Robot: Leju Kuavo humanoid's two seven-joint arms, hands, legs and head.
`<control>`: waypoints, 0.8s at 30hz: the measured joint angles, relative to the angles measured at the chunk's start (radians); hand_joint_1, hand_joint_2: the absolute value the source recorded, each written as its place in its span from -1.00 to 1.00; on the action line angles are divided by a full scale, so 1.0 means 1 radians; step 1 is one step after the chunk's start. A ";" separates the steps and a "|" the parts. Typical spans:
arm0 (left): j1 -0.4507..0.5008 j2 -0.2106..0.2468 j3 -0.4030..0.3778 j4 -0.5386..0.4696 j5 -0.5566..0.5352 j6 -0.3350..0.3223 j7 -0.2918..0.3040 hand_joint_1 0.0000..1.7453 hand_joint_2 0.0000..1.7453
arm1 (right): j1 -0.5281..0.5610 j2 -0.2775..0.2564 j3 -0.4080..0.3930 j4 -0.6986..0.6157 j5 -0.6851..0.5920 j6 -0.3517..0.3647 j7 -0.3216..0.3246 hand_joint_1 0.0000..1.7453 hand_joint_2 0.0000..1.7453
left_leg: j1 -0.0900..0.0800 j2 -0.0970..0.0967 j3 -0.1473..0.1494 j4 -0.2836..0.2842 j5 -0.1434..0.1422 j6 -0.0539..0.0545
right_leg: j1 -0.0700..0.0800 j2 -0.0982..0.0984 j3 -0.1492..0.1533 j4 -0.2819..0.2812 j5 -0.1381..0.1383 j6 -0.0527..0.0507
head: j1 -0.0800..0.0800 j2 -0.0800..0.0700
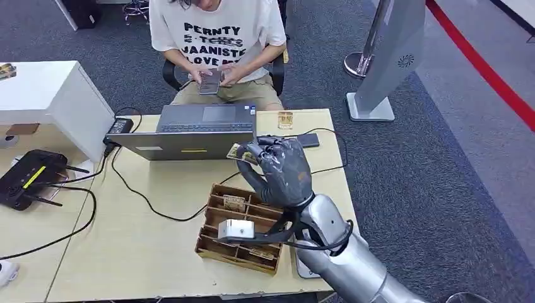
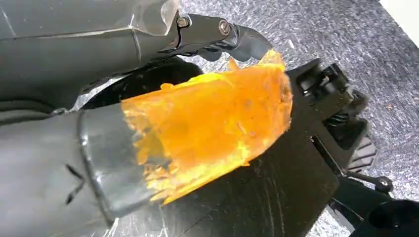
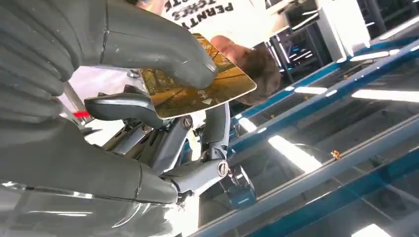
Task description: Pass the card to the sensor for recognition and then transmit it.
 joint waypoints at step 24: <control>-0.032 -0.006 -0.032 0.000 -0.084 -0.042 0.009 -1.00 -1.00 | -0.226 0.125 -0.002 0.317 0.052 0.079 0.092 1.00 1.00 | 0.000 0.000 0.000 0.000 0.000 0.000 | 0.000 0.000 0.000 0.000 0.000 0.000 | 0.000 0.000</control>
